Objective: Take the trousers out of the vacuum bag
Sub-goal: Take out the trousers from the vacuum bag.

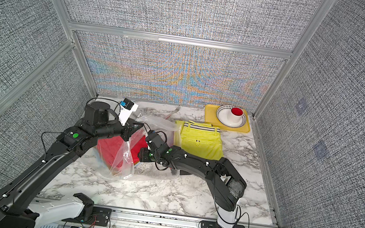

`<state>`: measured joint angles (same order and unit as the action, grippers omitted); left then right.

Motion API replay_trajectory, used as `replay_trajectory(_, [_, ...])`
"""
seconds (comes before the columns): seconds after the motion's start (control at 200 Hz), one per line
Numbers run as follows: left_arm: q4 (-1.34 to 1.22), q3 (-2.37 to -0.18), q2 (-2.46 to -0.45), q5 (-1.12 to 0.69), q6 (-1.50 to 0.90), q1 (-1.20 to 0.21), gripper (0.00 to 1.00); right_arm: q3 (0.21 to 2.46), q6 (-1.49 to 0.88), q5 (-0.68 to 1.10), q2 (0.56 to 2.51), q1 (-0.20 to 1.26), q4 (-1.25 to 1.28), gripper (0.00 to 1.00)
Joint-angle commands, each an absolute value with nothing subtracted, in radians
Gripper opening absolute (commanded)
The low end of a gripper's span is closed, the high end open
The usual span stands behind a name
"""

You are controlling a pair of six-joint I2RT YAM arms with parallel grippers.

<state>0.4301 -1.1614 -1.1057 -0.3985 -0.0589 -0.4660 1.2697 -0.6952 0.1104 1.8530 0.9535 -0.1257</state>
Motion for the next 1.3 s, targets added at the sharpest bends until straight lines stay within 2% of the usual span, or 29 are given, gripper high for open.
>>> replay_trajectory(0.0, [0.348,-1.144,-1.091,-0.402,-0.088,-0.468,0.00,1.272,-0.753,0.110,1.870,0.951,-0.114,0.57])
replay_trajectory(0.546, [0.305,-1.123,-1.112,-0.376,-0.113,-0.471,0.00,1.227,-0.823,0.143,1.942,0.952,0.042,0.57])
replay_trajectory(1.106, [0.289,-1.101,-1.101,-0.344,-0.119,-0.470,0.00,1.296,-0.840,0.200,2.007,0.940,0.075,0.57])
replay_trajectory(1.206, [0.291,-1.097,-1.094,-0.338,-0.116,-0.470,0.00,1.305,-0.842,0.207,2.016,0.936,0.078,0.55])
replay_trajectory(1.296, [0.295,-1.091,-1.085,-0.332,-0.113,-0.470,0.00,1.300,-0.844,0.206,2.007,0.937,0.081,0.46])
